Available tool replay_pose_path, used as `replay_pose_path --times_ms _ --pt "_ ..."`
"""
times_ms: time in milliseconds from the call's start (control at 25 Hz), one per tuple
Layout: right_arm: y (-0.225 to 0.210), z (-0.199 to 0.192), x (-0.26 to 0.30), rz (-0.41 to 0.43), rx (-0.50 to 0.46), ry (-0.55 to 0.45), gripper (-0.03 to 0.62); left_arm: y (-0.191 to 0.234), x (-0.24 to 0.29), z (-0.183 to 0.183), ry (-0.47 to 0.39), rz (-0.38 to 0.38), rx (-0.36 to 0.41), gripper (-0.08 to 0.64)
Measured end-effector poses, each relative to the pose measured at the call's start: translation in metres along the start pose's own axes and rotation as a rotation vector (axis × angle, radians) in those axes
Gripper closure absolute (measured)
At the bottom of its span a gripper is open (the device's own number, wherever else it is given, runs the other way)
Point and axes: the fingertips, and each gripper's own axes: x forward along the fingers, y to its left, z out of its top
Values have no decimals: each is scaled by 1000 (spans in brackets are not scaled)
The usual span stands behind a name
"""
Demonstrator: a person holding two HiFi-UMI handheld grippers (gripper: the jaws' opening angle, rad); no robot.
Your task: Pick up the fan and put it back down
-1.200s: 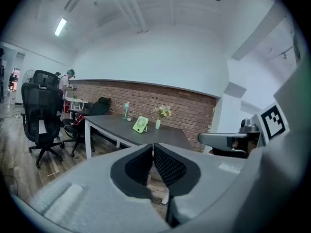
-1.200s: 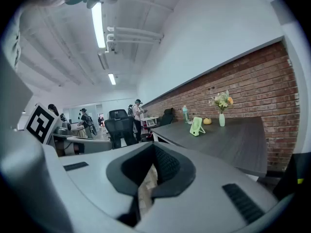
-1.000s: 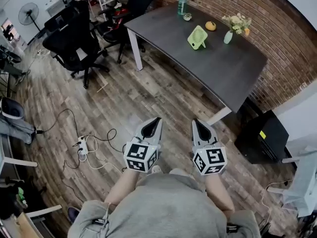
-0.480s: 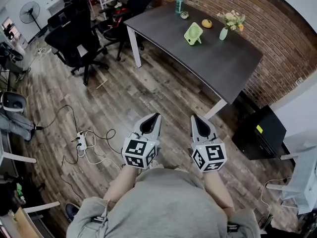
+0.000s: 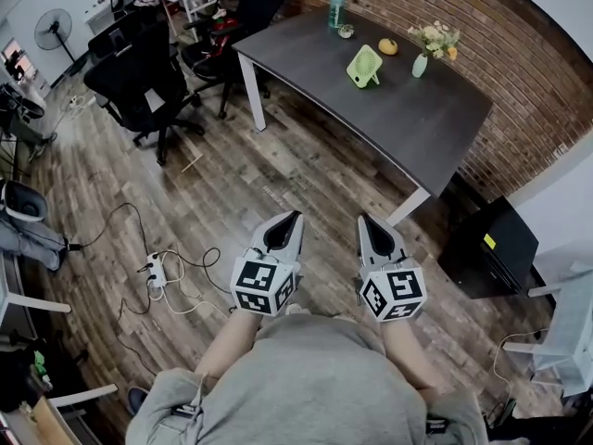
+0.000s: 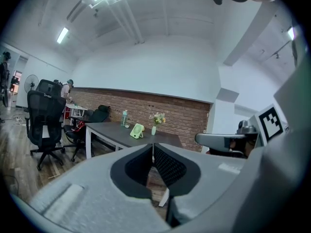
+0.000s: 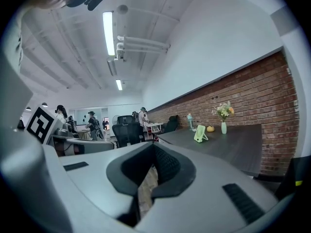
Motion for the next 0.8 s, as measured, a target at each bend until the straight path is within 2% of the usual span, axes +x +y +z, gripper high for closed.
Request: replay_pose_path --times_ms 400,800 --pt "19 -6 25 -15 15 6 591 33 1 -1 22 -13 8 535" --pt "15 -11 45 -16 15 27 591 51 16 -2 27 -9 -6 535"
